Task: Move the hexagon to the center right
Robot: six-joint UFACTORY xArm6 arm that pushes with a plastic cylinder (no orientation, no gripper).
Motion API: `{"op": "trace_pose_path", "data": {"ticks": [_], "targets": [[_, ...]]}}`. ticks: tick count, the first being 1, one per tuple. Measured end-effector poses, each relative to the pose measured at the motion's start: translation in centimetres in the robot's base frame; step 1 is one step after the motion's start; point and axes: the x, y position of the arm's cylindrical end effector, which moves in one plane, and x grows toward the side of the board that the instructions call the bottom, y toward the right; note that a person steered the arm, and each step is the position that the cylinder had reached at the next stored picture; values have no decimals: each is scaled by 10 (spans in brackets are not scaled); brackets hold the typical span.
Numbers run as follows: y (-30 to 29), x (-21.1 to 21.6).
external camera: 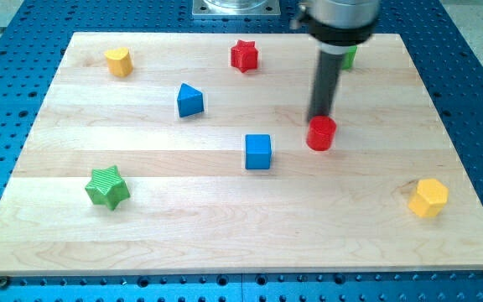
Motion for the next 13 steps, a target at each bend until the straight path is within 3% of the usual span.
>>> {"op": "trace_pose_path", "data": {"ticks": [1,2,3,4,5,6,8,10,11,12,13], "targets": [[18,-18],[137,21],[189,60],[193,125],[146,160],[55,149],[-13,172],[13,86],[-12,103],[-17,63],[19,31]]}}
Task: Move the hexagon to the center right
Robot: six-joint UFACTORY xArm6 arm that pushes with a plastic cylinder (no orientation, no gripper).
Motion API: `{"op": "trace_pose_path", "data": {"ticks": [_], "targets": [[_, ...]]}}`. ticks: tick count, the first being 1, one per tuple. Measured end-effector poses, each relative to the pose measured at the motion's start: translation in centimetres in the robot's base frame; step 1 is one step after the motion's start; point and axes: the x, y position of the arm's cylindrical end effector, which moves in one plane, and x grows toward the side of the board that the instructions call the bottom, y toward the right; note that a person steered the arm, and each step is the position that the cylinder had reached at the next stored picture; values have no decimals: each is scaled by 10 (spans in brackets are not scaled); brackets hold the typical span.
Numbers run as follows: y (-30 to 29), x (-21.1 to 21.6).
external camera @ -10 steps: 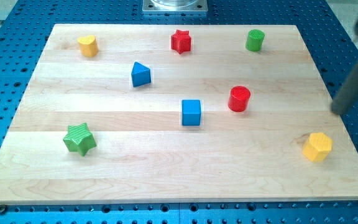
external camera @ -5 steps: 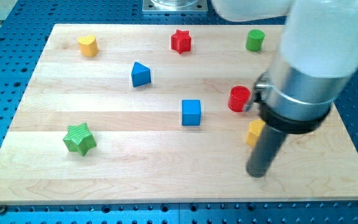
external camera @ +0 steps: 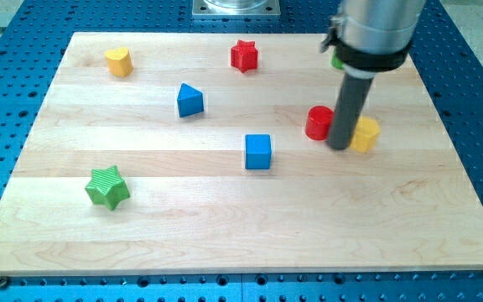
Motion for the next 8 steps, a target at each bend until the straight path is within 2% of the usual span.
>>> {"op": "trace_pose_path", "data": {"ticks": [1,3,4,5,6,7,8], "targets": [[6,27],[31,-8],[29,26],[72,8],[49,-11],[22,1],[-47,48]]}}
